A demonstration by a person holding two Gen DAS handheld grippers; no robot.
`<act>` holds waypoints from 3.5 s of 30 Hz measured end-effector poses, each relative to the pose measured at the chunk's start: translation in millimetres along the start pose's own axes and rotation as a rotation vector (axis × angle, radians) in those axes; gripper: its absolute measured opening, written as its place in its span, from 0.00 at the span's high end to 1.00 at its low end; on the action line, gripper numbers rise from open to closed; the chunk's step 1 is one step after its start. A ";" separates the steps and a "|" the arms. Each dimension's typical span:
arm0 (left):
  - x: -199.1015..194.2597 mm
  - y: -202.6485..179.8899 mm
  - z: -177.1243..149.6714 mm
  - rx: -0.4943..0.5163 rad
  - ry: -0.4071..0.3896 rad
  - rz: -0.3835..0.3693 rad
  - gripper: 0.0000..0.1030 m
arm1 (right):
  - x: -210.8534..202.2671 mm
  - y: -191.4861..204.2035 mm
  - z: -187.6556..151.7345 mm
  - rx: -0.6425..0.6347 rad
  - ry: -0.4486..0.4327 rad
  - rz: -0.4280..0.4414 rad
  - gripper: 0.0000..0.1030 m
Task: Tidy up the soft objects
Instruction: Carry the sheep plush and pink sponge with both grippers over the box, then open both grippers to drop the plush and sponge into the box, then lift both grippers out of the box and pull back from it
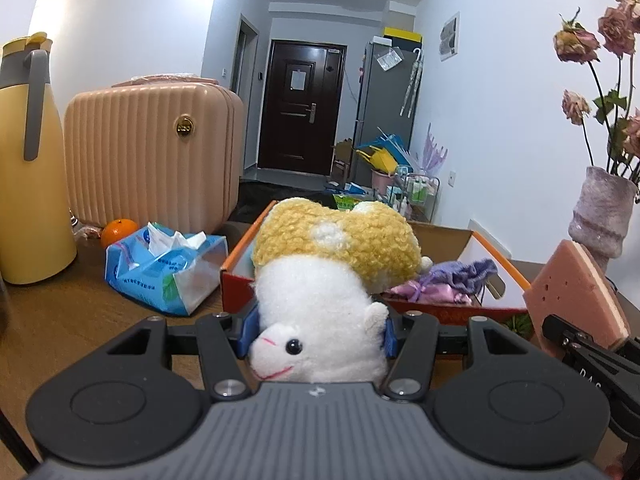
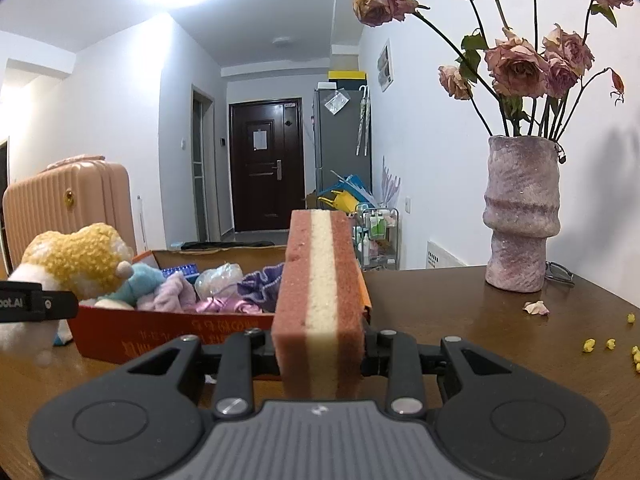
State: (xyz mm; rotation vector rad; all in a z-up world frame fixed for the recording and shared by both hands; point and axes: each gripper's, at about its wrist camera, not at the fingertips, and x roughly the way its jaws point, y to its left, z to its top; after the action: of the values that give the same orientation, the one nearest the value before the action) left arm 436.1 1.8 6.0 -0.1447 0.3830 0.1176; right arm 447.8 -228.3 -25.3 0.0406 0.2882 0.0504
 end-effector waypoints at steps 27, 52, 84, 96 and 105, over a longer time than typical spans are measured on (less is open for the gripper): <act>49.5 -1.9 32.8 -0.017 -0.064 0.017 0.45 | 54.1 32.7 18.5 0.015 -0.059 0.005 0.71; 119.6 -22.3 50.9 0.047 -0.096 0.033 0.45 | 128.0 51.5 38.1 -0.018 -0.083 0.010 0.71; 121.5 -20.5 48.5 0.052 -0.141 0.121 0.00 | 148.5 49.2 33.2 -0.029 -0.024 0.029 0.00; 105.2 -14.2 50.4 0.052 -0.159 0.116 0.00 | 137.2 44.7 34.7 -0.023 -0.053 0.027 0.00; 78.0 7.8 44.1 0.027 -0.152 0.134 0.00 | 105.6 39.3 28.5 -0.023 -0.087 0.018 0.00</act>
State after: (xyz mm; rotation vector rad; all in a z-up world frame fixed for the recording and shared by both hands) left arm 522.8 23.4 15.9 -0.0828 0.2424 0.2537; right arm 555.4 -184.2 -26.1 0.0220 0.2002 0.0693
